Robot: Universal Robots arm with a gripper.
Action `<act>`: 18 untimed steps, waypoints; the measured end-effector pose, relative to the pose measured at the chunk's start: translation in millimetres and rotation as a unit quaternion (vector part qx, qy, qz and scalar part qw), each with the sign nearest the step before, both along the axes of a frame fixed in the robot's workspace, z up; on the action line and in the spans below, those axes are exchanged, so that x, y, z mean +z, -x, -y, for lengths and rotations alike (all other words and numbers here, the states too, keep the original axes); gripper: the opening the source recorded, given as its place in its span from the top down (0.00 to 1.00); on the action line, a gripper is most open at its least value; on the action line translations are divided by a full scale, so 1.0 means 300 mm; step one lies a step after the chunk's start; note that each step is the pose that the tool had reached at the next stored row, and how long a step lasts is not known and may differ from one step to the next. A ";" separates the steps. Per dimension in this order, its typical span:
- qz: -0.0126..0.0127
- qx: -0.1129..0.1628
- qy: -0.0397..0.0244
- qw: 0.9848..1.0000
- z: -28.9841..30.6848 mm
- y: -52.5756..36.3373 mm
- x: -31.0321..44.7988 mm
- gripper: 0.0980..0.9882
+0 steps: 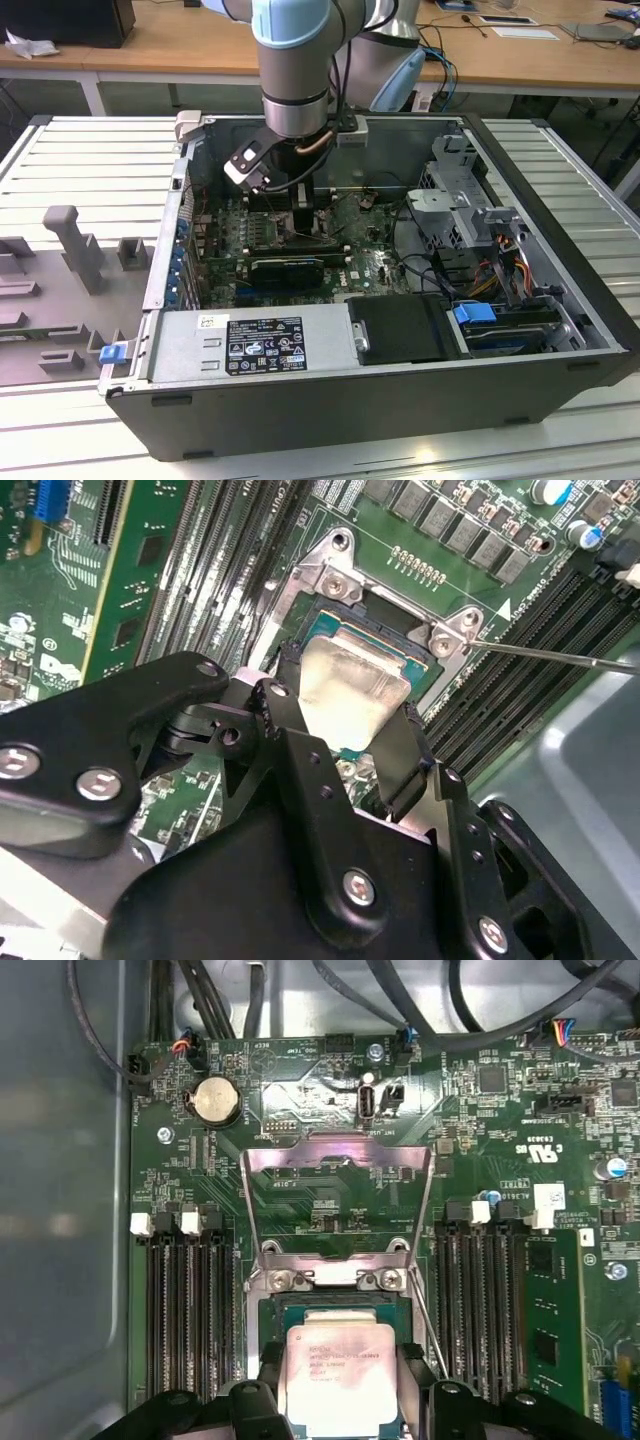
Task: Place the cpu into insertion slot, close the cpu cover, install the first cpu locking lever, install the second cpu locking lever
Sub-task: 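Place the cpu into insertion slot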
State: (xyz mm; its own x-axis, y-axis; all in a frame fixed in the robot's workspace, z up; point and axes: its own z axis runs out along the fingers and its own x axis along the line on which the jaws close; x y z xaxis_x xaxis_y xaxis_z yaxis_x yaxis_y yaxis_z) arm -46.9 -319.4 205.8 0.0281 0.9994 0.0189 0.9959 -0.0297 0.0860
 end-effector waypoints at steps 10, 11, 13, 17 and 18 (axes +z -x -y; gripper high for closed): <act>0.000 0.000 0.001 1.000 -0.004 -0.001 -0.010 0.52; 0.000 0.000 0.001 1.000 -0.004 -0.001 -0.011 0.52; 0.000 0.000 0.001 1.000 -0.004 -0.001 -0.015 0.51; 0.000 0.000 0.001 1.000 -0.004 -0.001 -0.005 0.44; 0.000 0.000 0.001 1.000 -0.004 -0.001 0.002 0.44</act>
